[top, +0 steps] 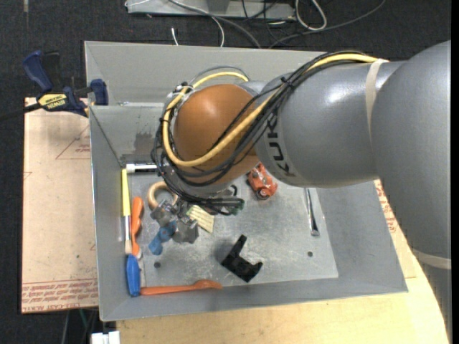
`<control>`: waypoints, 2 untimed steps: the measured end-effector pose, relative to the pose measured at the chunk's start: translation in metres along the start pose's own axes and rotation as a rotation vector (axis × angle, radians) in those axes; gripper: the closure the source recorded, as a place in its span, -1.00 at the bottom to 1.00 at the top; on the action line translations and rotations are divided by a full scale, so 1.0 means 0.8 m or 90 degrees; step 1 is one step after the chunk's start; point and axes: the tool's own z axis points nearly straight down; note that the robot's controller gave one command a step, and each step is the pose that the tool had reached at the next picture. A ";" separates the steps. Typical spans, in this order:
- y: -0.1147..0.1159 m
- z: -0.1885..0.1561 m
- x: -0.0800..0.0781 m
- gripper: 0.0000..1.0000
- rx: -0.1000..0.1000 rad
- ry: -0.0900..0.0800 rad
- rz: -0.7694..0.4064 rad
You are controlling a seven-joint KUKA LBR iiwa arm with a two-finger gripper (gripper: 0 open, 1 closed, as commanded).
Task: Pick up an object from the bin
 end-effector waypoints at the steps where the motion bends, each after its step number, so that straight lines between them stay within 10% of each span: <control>1: 0.000 -0.006 0.000 1.00 -0.001 0.000 0.001; 2: 0.001 -0.027 -0.001 1.00 -0.001 -0.001 0.002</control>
Offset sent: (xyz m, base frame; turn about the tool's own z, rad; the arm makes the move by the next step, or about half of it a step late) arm 0.0000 0.0003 0.0297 0.0015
